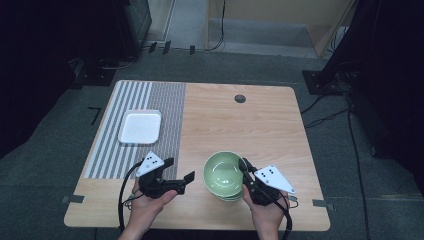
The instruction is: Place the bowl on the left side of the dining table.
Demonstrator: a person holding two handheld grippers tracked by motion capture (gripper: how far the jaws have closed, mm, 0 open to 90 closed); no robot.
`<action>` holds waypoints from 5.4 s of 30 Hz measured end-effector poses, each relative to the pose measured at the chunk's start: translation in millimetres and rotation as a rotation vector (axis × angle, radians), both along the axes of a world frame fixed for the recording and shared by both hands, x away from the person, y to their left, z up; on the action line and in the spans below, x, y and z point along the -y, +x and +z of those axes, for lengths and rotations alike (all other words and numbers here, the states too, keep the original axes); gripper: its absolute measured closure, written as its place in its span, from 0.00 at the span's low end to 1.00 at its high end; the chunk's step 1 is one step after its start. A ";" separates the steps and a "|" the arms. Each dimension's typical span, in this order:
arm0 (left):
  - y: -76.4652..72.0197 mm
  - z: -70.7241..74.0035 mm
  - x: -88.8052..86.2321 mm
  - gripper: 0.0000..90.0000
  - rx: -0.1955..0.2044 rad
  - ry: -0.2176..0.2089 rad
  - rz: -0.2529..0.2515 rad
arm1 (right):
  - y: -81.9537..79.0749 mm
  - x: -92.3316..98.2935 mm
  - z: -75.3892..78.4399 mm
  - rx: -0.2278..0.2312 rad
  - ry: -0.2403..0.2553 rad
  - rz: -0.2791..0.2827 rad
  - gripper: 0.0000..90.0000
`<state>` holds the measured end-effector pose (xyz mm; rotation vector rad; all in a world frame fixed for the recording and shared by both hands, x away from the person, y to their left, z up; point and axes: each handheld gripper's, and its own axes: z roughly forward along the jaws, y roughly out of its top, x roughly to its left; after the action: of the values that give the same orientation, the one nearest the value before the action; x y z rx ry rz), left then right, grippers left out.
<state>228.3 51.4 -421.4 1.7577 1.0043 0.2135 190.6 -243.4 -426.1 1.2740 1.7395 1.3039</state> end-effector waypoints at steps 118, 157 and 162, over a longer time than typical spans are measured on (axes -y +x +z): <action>28.5 -3.5 -87.5 0.94 0.058 0.086 0.232 | 13.6 94.2 -37.1 -0.135 0.025 -0.221 0.18; 38.3 -2.0 -124.3 0.94 0.052 0.062 0.345 | 14.3 146.8 -97.7 -0.386 -0.024 -0.288 0.18; 42.5 -0.8 -127.9 0.94 0.043 0.052 0.356 | 13.6 137.4 -98.8 -0.395 -0.129 -0.272 0.16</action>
<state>270.8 179.3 -422.2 1.6030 1.2859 0.5030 204.2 -380.8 -524.8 1.7069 1.7922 0.8109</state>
